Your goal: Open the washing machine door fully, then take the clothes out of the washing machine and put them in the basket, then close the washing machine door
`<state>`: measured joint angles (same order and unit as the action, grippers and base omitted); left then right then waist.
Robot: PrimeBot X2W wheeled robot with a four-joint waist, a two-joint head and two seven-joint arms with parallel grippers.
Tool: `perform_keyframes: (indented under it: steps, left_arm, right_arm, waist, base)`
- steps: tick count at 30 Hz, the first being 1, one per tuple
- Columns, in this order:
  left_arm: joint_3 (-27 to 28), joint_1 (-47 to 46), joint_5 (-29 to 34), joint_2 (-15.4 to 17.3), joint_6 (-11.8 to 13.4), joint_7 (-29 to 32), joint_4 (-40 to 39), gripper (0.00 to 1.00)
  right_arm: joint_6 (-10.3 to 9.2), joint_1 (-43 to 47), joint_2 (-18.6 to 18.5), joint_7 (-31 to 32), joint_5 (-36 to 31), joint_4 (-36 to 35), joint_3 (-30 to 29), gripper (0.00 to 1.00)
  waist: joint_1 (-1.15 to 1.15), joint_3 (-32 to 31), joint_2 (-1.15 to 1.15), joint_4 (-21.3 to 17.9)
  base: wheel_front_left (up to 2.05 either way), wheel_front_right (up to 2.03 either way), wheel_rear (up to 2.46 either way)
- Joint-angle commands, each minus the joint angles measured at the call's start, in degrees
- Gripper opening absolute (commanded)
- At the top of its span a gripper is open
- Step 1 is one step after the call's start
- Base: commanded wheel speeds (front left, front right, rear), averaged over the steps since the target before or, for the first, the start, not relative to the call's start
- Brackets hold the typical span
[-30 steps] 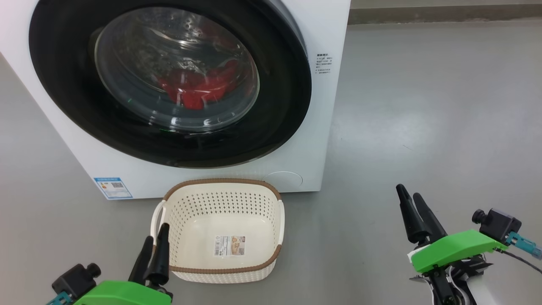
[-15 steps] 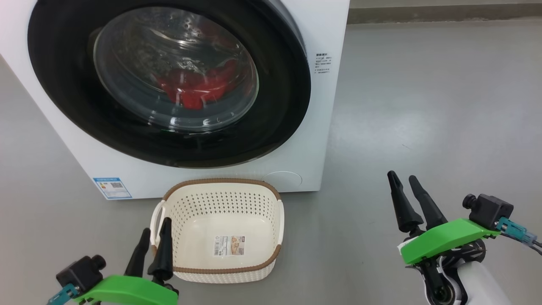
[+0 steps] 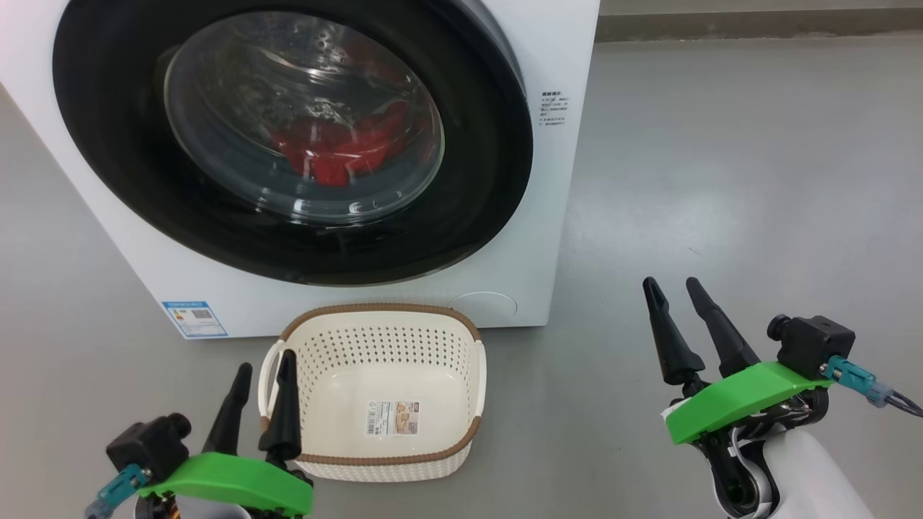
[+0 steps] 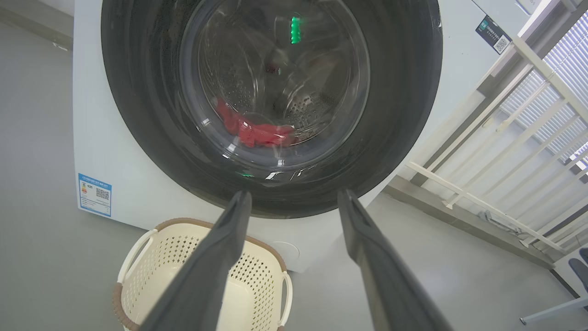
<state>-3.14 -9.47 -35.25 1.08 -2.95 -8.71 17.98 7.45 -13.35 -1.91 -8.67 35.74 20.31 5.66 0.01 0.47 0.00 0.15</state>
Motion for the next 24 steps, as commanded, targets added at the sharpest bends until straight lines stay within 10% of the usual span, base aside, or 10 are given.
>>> perform_keyframes:
  steps: [1,24]
  left_arm:
    - [1.2,-3.0,2.2,1.2,0.5,-0.9,-2.0,1.00]
    - [0.5,-5.1,17.5,1.6,1.9,-4.8,-1.2,1.00]
  right_arm:
    - [0.03,-3.2,-0.4,-1.0,-1.9,-1.6,1.3,1.00]
    - [0.03,-6.4,-0.8,-4.8,-16.2,0.1,4.6,1.00]
  waist:
    - [0.00,0.0,0.00,0.0]
    - [0.00,-1.5,0.00,0.0]
  base:
    - [0.00,0.00,0.00]
    - [0.00,0.00,0.00]
